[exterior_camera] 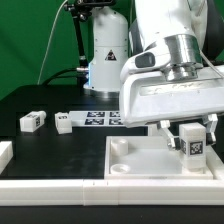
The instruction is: Assemble one leg
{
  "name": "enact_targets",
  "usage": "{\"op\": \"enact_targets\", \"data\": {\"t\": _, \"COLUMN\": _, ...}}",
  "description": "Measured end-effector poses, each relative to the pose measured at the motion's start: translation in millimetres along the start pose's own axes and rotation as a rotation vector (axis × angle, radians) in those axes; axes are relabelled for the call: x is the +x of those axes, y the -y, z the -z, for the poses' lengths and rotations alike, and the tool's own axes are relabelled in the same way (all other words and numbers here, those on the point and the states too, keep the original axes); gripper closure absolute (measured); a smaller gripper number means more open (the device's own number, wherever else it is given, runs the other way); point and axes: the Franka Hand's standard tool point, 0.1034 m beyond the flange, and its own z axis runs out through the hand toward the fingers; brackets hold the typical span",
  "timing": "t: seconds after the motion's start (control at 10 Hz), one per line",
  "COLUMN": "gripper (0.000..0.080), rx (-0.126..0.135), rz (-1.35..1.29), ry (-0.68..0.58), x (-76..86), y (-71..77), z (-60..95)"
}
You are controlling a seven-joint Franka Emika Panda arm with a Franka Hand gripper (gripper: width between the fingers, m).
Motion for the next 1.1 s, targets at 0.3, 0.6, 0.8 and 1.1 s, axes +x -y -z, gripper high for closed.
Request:
{"op": "enact_targets", "data": {"t": 0.3, "gripper": 0.0166, "rx": 0.000, "rz": 0.000, "ry": 0.000, "x": 0.0, "y": 0.0, "z": 0.0}}
{"op": "enact_targets", "data": {"t": 0.6, "gripper": 0.0151, "rx": 0.000, "rz": 0.000, "ry": 0.000, "x": 0.0, "y": 0.0, "z": 0.0}}
{"op": "enact_targets", "data": {"t": 0.8, "gripper": 0.0151, "rx": 0.000, "rz": 0.000, "ry": 0.001, "x": 0.4, "y": 0.0, "z": 0.4}}
{"op": "enact_targets", "data": {"t": 1.1, "gripper": 0.0151, "rx": -0.001, "rz": 0.003, "ry": 0.003, "x": 12.7, "y": -3.1, "z": 13.9}}
